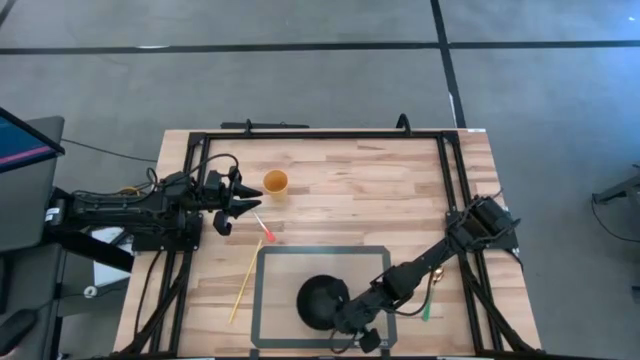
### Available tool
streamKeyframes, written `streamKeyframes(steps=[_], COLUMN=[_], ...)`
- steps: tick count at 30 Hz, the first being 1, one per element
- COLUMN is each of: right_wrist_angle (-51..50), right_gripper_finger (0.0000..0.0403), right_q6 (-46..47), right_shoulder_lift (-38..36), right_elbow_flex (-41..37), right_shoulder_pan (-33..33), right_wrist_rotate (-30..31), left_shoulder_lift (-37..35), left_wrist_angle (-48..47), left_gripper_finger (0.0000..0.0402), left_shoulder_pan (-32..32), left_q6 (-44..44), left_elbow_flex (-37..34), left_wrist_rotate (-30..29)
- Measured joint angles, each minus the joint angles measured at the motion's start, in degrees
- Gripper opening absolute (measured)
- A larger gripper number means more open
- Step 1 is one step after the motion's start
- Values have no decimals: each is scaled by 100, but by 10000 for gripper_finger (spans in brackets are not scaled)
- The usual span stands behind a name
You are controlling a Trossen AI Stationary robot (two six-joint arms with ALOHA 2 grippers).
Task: Pick & Place Utensil
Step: Put the black bowl on the center of the transparent mat, then put the white orange fork into the black bowl on the transparent mat
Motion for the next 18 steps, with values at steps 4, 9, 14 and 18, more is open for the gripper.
streamKeyframes(steps=[4, 9, 14, 18], right_wrist_angle=[-56, -393, -1032, -1819], right_gripper_finger=[70, 97, 123, 126], right_q6=[4, 85, 79, 265], right_shoulder_lift=[-9, -229, -751, -1495], right_elbow_flex=[131, 291, 437, 502], right_shoulder_pan=[6, 8, 8, 9], right_wrist_rotate=[-2, 17, 34, 156], left_shoulder_lift=[0, 0, 27, 100], left_wrist_angle=[-2, -2, -16, -23], left_gripper_finger=[114, 114, 114, 114], left_shoulder_pan=[0, -2, -2, -4], left_q6=[0, -1, -258, -302], left_elbow_flex=[0, 0, -2, -8], left_wrist_rotate=[0, 0, 0, 1])
